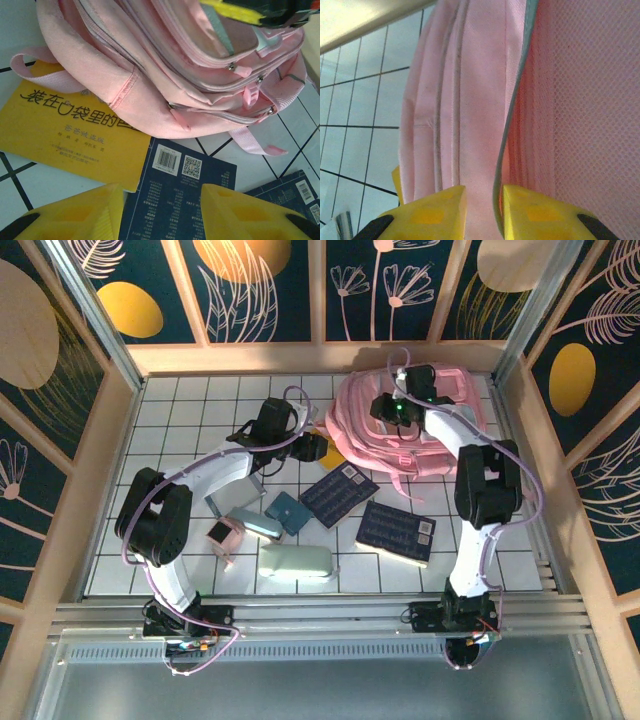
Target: Pack the student bag
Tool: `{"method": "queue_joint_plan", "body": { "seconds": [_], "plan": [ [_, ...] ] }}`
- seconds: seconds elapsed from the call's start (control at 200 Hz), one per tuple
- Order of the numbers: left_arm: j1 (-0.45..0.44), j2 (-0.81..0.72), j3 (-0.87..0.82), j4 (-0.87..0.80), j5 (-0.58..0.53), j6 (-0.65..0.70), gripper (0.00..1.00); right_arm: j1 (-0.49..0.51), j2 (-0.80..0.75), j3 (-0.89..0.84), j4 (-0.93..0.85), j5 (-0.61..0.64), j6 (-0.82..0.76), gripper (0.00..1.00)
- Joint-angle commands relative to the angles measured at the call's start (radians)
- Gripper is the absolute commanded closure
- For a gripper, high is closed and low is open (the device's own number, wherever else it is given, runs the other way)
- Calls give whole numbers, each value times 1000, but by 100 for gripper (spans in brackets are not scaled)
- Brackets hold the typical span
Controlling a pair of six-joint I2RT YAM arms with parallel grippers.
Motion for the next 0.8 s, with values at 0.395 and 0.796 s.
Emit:
{"method": "queue_joint_plan", "body": {
  "seconds": [0.395, 0.796],
  "plan": [
    [0, -60, -22, -25, -30, 37, 55, 23, 82, 49, -100, 100, -87, 69],
    [0, -69, 0, -56, -43, 71, 55, 51, -49, 59, -117, 135, -68, 100]
  ]
}}
